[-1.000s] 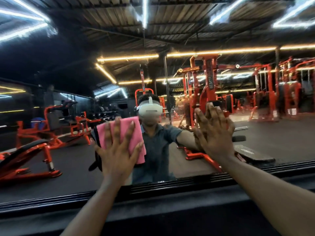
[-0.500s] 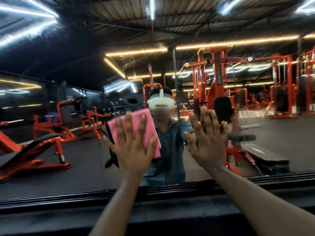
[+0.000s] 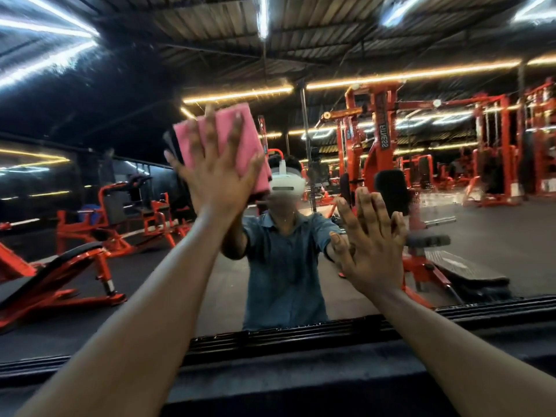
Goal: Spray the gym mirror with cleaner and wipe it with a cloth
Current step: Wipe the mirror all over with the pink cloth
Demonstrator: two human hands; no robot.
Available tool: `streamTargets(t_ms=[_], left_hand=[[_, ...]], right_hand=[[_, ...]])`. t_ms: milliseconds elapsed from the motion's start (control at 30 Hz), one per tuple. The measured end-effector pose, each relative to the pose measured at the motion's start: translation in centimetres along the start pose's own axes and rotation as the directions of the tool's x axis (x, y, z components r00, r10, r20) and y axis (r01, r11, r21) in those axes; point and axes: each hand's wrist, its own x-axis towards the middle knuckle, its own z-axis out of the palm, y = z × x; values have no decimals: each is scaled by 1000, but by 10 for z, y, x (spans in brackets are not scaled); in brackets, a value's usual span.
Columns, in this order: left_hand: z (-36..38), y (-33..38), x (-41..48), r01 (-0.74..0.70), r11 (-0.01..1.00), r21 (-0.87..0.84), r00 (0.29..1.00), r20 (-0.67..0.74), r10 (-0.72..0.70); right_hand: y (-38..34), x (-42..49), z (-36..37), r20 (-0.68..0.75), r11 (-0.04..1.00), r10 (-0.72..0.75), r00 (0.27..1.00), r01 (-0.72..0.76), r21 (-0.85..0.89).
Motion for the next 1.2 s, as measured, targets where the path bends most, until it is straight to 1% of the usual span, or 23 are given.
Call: streamTargets(t_ms=[100, 167, 267, 300, 333, 367, 400, 467, 500, 533, 567, 600, 633, 667, 700, 767, 833, 867, 933, 1000, 1033, 1100, 1200], left_hand=[[1, 30, 23, -59, 996, 63, 998, -8, 59], [8, 49, 6, -245, 960, 136, 969, 59, 239], [15, 52, -17, -574, 813, 103, 814, 185, 551], [11, 45, -11, -630, 771, 92, 770, 201, 606], [7, 36, -1, -654, 749, 103, 752, 193, 630], [5, 25, 10, -639, 757, 135, 768, 164, 619], [2, 14, 23, -574, 803, 159, 819, 115, 563], [-3, -4, 44, -307, 945, 114, 950, -16, 311], [-4, -7, 48, -146, 988, 55, 985, -80, 150], [-4, -1, 46, -13, 1000, 2, 993, -118, 13], [-2, 10, 38, 65, 998, -20, 990, -128, -67], [2, 25, 23, 74, 997, -6, 990, -120, -75], [9, 38, 0, 15, 1000, 21, 996, -92, -13], [19, 49, -31, -95, 994, 44, 994, -43, 97], [29, 54, -65, -226, 973, 54, 974, 13, 226], [44, 46, -126, -445, 895, 36, 893, 91, 440], [47, 23, -140, -538, 843, 21, 838, 122, 532], [44, 10, -132, -537, 843, 39, 840, 114, 530], [33, -19, -111, -389, 916, 94, 921, 70, 384], [24, -47, -104, -63, 996, 60, 998, -1, 64], [22, -54, -112, 120, 993, 15, 993, -24, -119], [23, -46, -153, 421, 902, -90, 906, 11, -422], [34, -3, -230, 648, 744, -164, 760, 203, -617]], right_hand=[[0, 0, 0, -9, 1000, -1, 1000, 1, 3], [0, -1, -1, -19, 1000, 2, 1000, -2, -3], [-1, 0, -1, -20, 1000, 7, 1000, -7, -17], [0, 0, -1, -17, 1000, 5, 1000, -6, -19], [0, 1, -1, -14, 1000, 2, 1000, -2, -23], [0, 1, -1, -15, 1000, 1, 1000, -2, -28], [0, 0, -1, -19, 999, 3, 1000, -3, -32], [0, -1, 0, -28, 999, 12, 1000, -13, -34], [0, -1, 1, -31, 999, 10, 999, -12, -38], [-1, -1, 1, -32, 999, 5, 999, -6, -39], [-2, -1, 1, -29, 999, 1, 1000, -2, -33], [-2, -1, 0, -24, 1000, -2, 1000, 1, -24], [-1, -1, -1, -17, 1000, -1, 1000, 1, -18], [-1, -1, -2, -9, 1000, -1, 1000, 1, -15], [-1, -1, -2, 1, 1000, 0, 1000, 0, -13], [-2, -1, -3, 11, 1000, -1, 1000, 1, -1], [-2, -1, -2, 7, 1000, -2, 1000, 2, 1], [-2, -1, -2, 4, 1000, 1, 1000, -1, 0], [-2, -2, -2, -6, 1000, 3, 1000, -2, 11], [-2, -2, -2, -23, 1000, -1, 1000, 1, -3], [-2, -2, -1, -29, 1000, -5, 1000, 4, -16], [-3, -2, -2, -37, 1000, -3, 999, 2, -19], [-4, -3, -1, -34, 1000, -2, 999, 1, -9]])
